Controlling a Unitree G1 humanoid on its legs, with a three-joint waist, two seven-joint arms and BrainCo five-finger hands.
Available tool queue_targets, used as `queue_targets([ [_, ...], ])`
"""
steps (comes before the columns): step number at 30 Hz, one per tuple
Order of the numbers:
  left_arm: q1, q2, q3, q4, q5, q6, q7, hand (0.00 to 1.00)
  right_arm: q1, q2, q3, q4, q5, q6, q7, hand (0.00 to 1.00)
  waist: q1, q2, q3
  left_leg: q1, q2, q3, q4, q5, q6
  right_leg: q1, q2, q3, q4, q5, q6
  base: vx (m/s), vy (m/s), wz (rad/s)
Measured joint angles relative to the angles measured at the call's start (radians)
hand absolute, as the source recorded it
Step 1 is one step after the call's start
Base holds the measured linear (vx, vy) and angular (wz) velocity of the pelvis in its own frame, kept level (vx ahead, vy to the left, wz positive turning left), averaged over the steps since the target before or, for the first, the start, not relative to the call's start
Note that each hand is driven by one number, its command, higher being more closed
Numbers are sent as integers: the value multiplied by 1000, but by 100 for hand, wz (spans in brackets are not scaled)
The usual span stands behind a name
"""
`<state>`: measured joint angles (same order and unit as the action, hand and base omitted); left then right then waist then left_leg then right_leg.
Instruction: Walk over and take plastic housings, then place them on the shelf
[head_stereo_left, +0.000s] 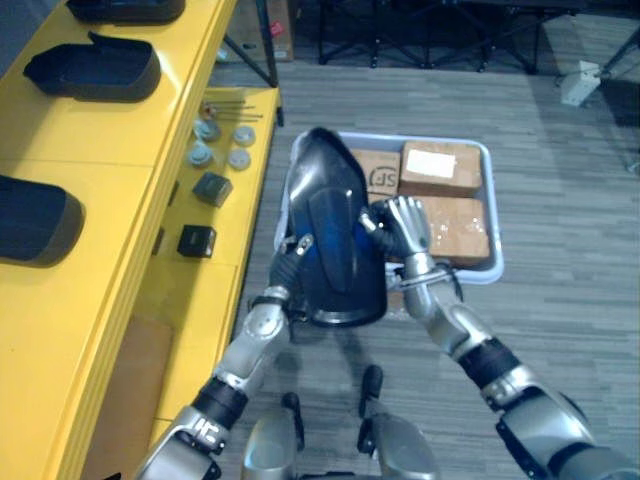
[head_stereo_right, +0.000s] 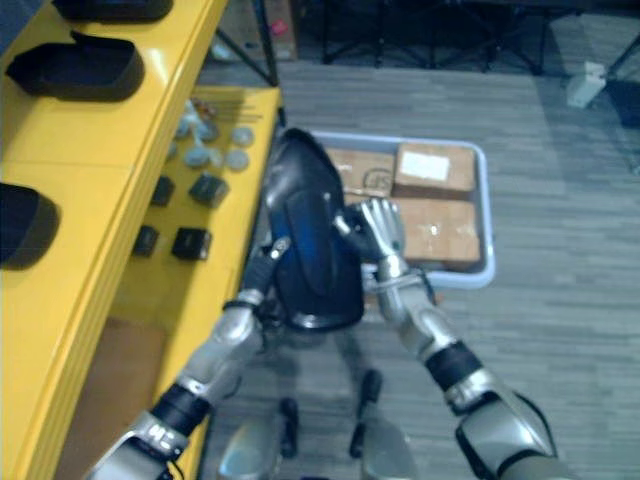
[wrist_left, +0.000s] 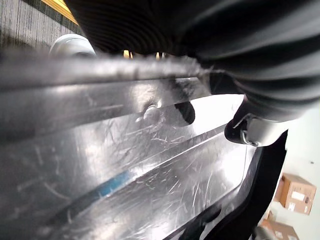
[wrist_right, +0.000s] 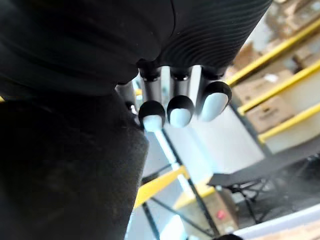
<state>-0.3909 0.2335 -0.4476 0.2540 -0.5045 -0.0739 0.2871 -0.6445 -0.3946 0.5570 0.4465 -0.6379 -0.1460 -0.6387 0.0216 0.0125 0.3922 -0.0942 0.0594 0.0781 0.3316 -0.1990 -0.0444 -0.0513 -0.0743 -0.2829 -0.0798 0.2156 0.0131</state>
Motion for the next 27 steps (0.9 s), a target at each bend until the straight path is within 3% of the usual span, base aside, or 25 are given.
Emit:
queue_targets([
  [9, -8, 19, -1, 0, -7, 2, -4, 100, -10, -6, 19, 0, 74, -44, 6, 0, -4, -3, -1, -12, -3, -19, 13, 1, 0, 4, -3, -18, 0, 1, -1, -35, 56, 6],
  [21, 8, 19, -4, 0, -4, -14, -6, 100, -2, -1, 20, 0, 86, -55, 5, 0, -6, -8, -4, -11, -3, -19, 14, 1, 0, 5, -3, -19, 0, 1, -1, -26, 53, 0],
  [23, 12, 19, -5, 0, 5, -20, -3, 100, 9, 3, 23, 0, 124, -56, 5, 0, -6, -13, -7, -11, -3, -20, 14, 1, 0, 6, -3, -19, 0, 1, -1, -23, 52, 1],
  [27, 44, 19, -6, -45, 110, -33, 57, 100, 58, 30, 12, -1, 310, -92, 28, 0, -6, -23, -12, -5, -3, -22, 14, 1, 0, 13, -3, -20, 0, 1, -1, -23, 54, 2],
])
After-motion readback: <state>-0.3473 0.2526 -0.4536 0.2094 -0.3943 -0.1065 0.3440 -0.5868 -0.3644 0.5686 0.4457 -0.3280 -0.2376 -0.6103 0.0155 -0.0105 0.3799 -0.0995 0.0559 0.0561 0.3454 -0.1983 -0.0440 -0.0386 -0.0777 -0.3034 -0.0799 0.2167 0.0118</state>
